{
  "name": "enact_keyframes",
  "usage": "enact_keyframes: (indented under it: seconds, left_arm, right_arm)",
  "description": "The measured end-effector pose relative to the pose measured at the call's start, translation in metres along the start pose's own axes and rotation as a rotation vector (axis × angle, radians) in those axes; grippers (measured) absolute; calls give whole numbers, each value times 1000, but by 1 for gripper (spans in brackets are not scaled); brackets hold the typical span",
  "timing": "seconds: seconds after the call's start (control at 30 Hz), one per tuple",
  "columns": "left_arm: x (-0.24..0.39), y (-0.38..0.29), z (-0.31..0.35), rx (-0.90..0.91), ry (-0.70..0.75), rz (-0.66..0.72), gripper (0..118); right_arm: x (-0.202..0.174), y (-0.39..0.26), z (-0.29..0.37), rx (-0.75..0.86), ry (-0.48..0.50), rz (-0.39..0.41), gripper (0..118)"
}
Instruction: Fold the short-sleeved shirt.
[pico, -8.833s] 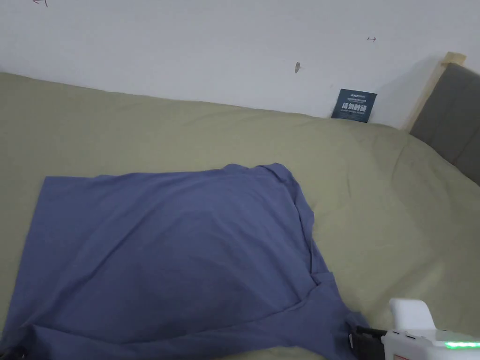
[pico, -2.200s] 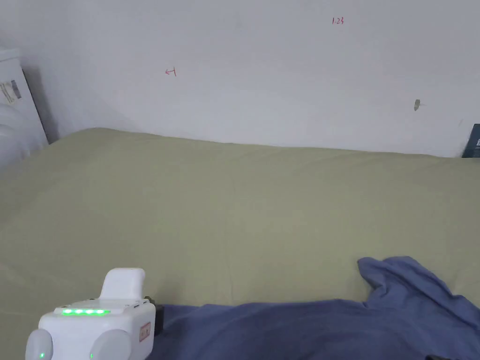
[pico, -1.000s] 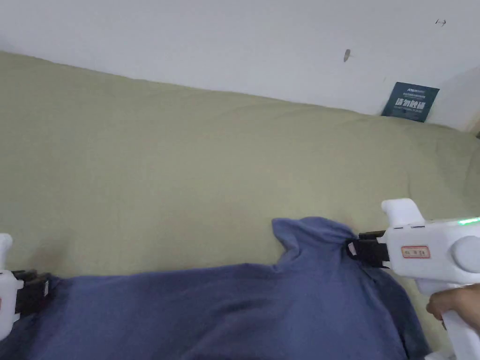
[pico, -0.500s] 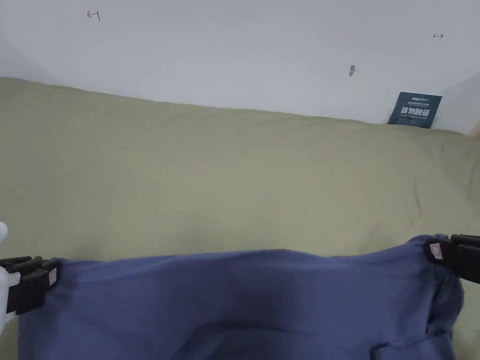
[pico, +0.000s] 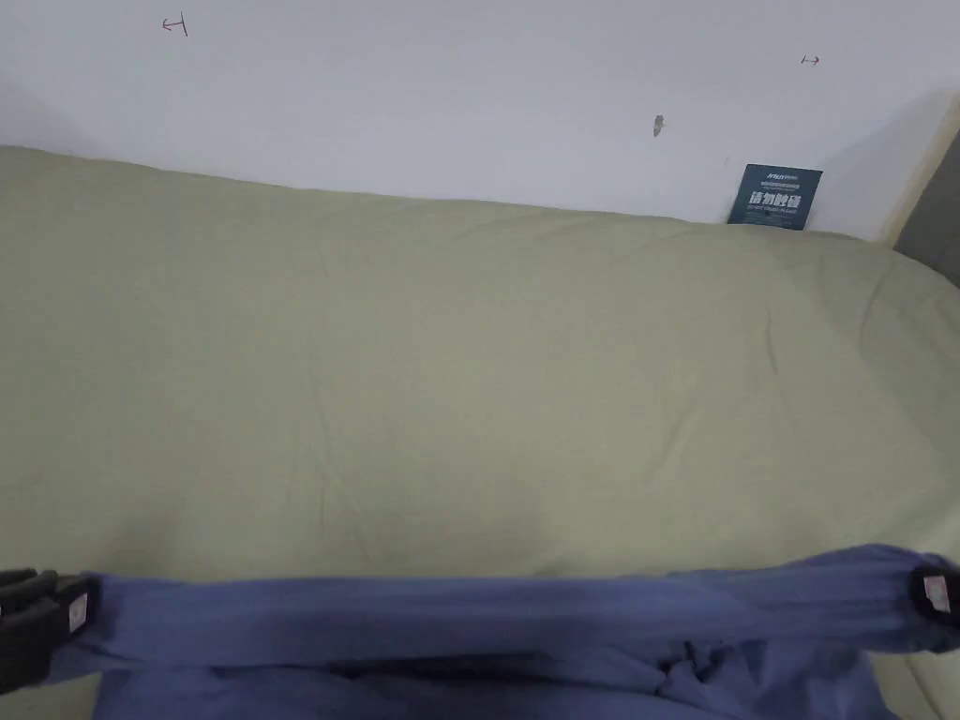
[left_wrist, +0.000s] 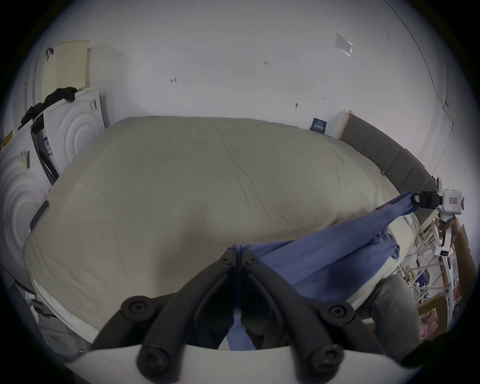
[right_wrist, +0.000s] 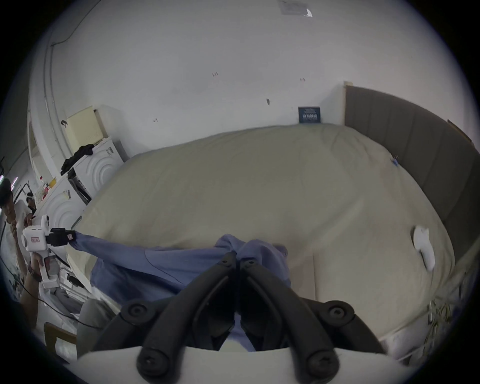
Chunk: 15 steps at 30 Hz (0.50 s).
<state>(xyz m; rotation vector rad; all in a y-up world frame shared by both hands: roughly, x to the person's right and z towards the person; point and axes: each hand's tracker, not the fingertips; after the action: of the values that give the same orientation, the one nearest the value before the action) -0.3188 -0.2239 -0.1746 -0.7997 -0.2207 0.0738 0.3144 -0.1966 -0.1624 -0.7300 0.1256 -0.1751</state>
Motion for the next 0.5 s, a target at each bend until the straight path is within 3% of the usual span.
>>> enact_keyframes:
  seconds: [0.4, 0.47, 0.5]
  left_arm:
    - [12, -85, -37, -220, 54, 21, 3]
    - [9, -84, -35, -215, 68, 75, 18]
    - [7, -82, -29, -216, 86, 110, 32]
  right_arm:
    - [15, -73, -27, -184, -120, -68, 4]
    - [14, -69, -22, -189, -114, -87, 9]
    - [12, -64, -16, -190, -116, -89, 15]
